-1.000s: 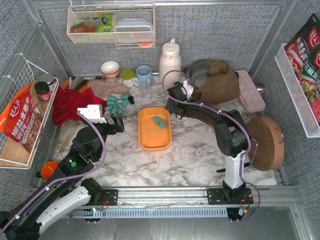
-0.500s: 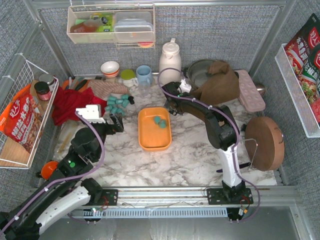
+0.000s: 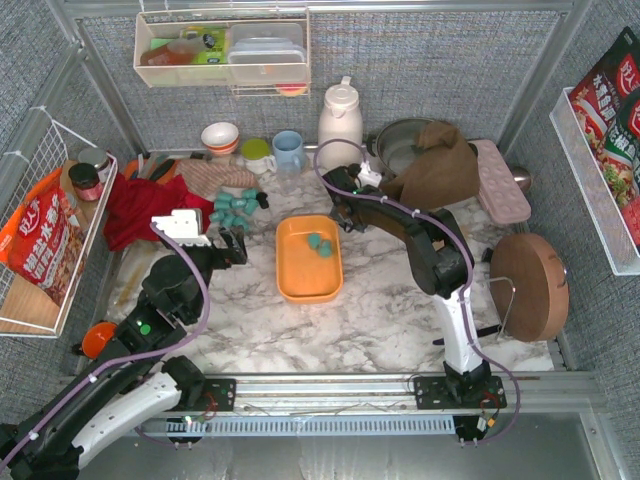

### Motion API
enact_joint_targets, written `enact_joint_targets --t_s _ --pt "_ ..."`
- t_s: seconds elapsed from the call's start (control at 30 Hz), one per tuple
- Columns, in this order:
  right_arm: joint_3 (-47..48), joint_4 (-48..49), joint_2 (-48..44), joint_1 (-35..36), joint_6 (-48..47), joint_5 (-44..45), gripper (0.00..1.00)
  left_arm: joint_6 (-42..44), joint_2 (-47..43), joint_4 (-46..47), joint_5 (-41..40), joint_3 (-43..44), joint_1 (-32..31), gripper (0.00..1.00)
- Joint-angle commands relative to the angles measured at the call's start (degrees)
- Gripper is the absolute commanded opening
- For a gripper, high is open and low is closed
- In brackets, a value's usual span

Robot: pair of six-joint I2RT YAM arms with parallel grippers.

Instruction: Mix the coffee capsules in the storage basket

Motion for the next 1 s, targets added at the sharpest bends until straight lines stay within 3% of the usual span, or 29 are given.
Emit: enact_joint_targets --t_s 0.0,0.23,0.53,0.97 --pt "-0.4 -3.4 -0.3 0.1 0.6 1.8 0.62 0.5 0.0 0.2 -0.4 0.3 0.1 0.99" --pt "-2.4 -3.5 -1.7 -0.1 0.2 2.9 0.58 0.5 0.2 0.3 -0.5 0.3 0.2 0.99" --pt "-3.3 -2.4 -2.4 -0.6 -2.3 3.1 0.41 0.4 0.2 0.3 -0.7 0.2 0.2 0.99" --pt "-7.3 0.2 -6.0 -1.0 -6.5 2.7 0.28 0.6 1.3 0.3 -1.3 0.1 0.3 0.99"
